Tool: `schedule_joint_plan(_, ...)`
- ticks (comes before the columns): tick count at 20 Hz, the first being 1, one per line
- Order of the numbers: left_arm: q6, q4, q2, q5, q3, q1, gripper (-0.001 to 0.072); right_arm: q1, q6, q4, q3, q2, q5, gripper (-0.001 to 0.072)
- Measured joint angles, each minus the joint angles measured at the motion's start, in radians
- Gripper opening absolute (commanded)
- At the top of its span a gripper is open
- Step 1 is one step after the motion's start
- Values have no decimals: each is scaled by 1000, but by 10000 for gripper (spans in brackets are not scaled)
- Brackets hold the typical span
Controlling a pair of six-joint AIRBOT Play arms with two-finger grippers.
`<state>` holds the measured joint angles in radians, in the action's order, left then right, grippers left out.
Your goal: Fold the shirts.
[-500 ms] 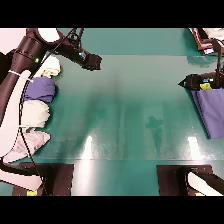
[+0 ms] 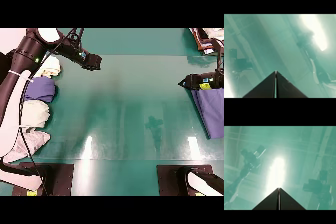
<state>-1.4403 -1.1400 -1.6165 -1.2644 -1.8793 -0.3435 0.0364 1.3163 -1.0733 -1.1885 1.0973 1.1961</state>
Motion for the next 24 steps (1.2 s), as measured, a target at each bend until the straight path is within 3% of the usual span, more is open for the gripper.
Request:
schedule_joint_plan(6,0,0,0,2,0,0,33,0,0,0,0,0,0,19)
schedule_joint_plan(7,1,-8,0,13,0,0,284,0,0,0,0,0,0,18)
schedule_joint_plan(8,1,-29,0,22,0,1,614,0,0,0,0,0,0,19)
schedule_joint_plan(9,0,-62,0,34,0,6,669,0,0,0,0,0,0,19)
schedule_joint_plan(15,-142,-436,-11,148,0,154,669,0,0,0,0,0,0,18)
schedule_joint_plan(19,-193,-513,-60,199,0,311,669,0,0,1,0,0,-6,19)
schedule_joint_plan(24,-198,-533,-156,254,-1,440,670,0,0,1,0,0,-14,19)
